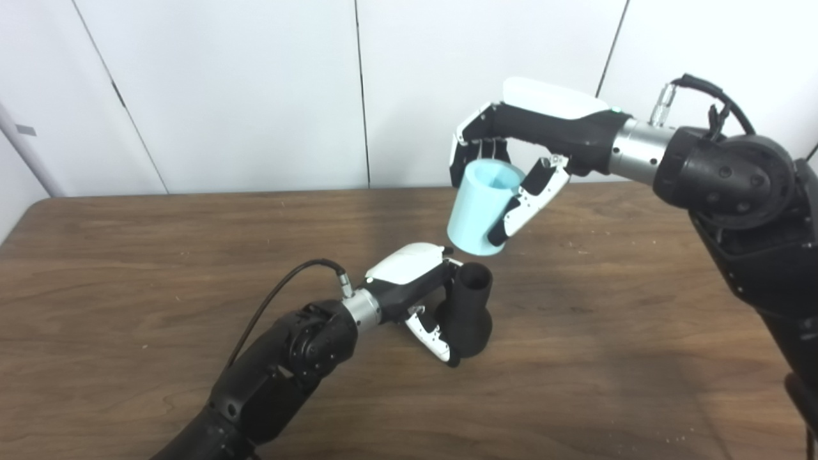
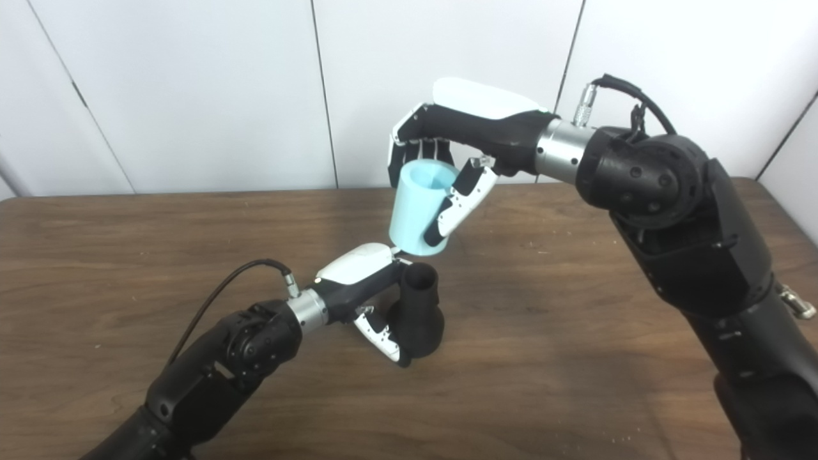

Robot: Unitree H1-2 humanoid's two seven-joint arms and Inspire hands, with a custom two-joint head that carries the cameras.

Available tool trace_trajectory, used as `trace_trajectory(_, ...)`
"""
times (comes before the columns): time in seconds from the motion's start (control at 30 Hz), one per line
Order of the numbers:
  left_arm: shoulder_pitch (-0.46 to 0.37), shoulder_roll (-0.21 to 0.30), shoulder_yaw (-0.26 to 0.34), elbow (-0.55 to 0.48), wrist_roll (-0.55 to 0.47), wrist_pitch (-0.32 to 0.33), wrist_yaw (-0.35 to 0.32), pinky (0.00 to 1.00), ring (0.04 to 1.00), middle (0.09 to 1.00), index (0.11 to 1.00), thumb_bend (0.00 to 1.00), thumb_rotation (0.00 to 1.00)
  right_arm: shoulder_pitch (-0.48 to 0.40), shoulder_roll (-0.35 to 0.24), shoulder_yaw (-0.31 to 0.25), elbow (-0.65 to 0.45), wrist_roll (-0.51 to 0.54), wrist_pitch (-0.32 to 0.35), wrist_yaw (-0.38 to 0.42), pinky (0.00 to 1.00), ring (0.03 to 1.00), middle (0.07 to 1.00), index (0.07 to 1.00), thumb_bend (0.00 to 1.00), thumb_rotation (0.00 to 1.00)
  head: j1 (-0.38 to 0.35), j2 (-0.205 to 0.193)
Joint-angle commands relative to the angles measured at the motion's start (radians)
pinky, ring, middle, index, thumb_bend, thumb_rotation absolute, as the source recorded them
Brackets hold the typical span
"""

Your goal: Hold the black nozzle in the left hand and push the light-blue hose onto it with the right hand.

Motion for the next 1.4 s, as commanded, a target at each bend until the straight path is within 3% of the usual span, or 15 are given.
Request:
trace_trajectory(0.0,0.073,0.011,-0.064,0.057,0.032,0.043,-0.119,1.0,0.618,0.494,0.48,0.53,0.0,-0.048,-0.025,-0.015,-0.03,0.008,0.004,0.002,0.36,0.455,0.498,0.473,0.5,0.0,-0.001,0.0)
trace_trajectory(0.63,0.075,0.015,-0.062,0.037,0.03,0.052,-0.126,1.0,0.612,0.494,0.48,0.53,0.0,0.04,-0.004,0.028,-0.082,-0.075,0.081,0.003,0.36,0.441,0.465,0.497,0.5,0.0,-0.006,0.019)
trace_trajectory(1.37,0.079,0.016,-0.066,0.029,0.03,0.044,-0.123,1.0,0.598,0.475,0.485,0.53,0.0,0.04,0.043,0.013,-0.035,-0.076,0.043,-0.05,0.36,0.447,0.474,0.492,0.5,0.0,-0.001,0.036)
